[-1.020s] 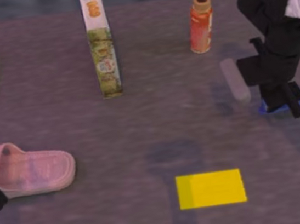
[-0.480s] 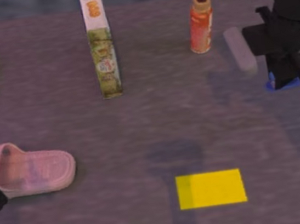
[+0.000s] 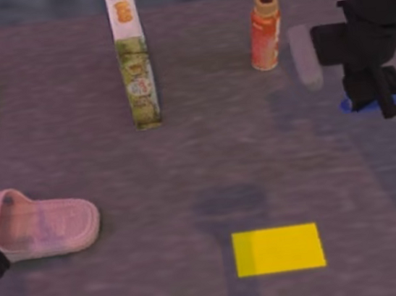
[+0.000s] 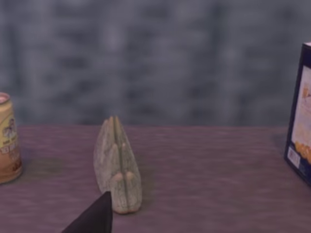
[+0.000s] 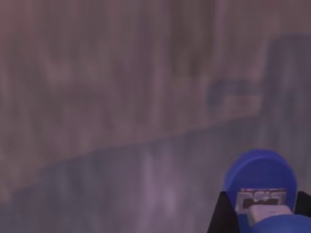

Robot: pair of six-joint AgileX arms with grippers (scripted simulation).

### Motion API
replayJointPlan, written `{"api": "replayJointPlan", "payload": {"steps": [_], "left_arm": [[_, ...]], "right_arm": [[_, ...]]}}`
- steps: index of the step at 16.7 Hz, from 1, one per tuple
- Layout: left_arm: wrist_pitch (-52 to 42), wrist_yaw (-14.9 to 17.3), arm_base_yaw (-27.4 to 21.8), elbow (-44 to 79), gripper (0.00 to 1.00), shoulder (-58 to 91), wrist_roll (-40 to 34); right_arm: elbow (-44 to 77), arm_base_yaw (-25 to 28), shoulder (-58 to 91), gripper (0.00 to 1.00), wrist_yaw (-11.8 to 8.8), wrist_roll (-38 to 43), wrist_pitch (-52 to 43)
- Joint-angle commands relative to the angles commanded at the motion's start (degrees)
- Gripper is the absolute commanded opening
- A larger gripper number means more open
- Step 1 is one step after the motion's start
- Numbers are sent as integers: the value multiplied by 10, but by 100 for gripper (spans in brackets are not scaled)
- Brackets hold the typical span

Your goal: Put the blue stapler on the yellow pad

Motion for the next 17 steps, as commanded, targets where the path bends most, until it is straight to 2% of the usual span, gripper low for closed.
{"api": "replayJointPlan", "payload": {"steps": [3,7,12,17], "left_arm": [[0,0,0,0,100,0,0],[0,0,0,0,100,0,0],[0,0,0,0,100,0,0],[0,0,0,0,100,0,0]], "right_arm": [[13,18,-3,0,12,123,19],[19,46,-9,0,28,374,43],[-10,83,-22,0,40,797,58],[-67,123,-35,0,36,1228,47]]}}
